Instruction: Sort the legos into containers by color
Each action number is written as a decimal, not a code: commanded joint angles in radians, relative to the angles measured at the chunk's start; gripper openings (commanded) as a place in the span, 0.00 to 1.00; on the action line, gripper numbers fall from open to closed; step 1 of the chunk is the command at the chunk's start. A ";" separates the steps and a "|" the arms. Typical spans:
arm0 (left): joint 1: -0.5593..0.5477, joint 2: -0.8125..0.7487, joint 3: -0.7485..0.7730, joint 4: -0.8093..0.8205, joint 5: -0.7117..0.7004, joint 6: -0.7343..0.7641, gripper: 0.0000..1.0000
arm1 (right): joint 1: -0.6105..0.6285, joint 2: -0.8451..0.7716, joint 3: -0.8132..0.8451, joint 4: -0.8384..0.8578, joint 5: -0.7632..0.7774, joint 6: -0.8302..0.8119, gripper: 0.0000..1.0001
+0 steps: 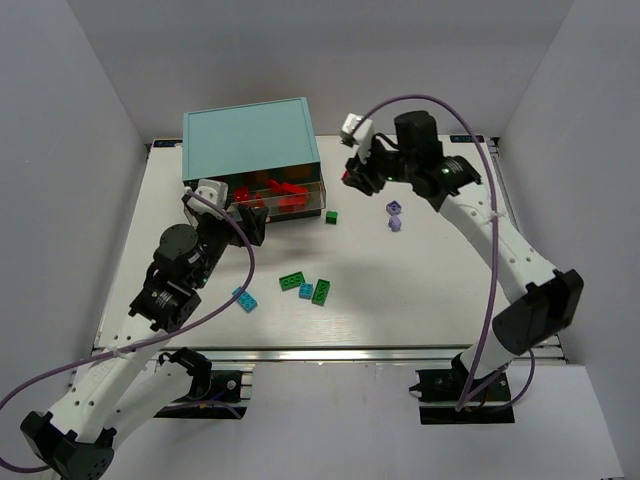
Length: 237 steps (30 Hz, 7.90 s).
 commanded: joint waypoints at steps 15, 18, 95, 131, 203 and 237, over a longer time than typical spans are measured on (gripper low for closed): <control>0.004 0.008 -0.015 0.029 -0.056 0.064 0.96 | 0.218 0.399 0.414 0.057 0.079 0.132 0.35; 0.004 0.006 -0.016 0.031 -0.053 0.064 0.96 | 0.226 0.424 0.440 0.057 0.104 0.138 0.54; 0.016 0.379 -0.101 0.238 -0.131 0.035 0.02 | -0.208 -0.750 -0.985 0.394 0.074 0.061 0.00; 0.025 0.738 0.143 0.408 -0.447 0.150 0.00 | -0.205 -0.716 -0.971 0.367 0.065 0.051 0.00; 0.643 0.674 -0.276 0.736 0.595 -0.910 0.59 | -0.228 -0.610 -0.970 0.354 0.105 0.025 0.16; 0.690 0.813 -0.121 0.654 0.651 -0.874 0.59 | -0.230 -0.593 -0.970 0.354 0.114 0.018 0.15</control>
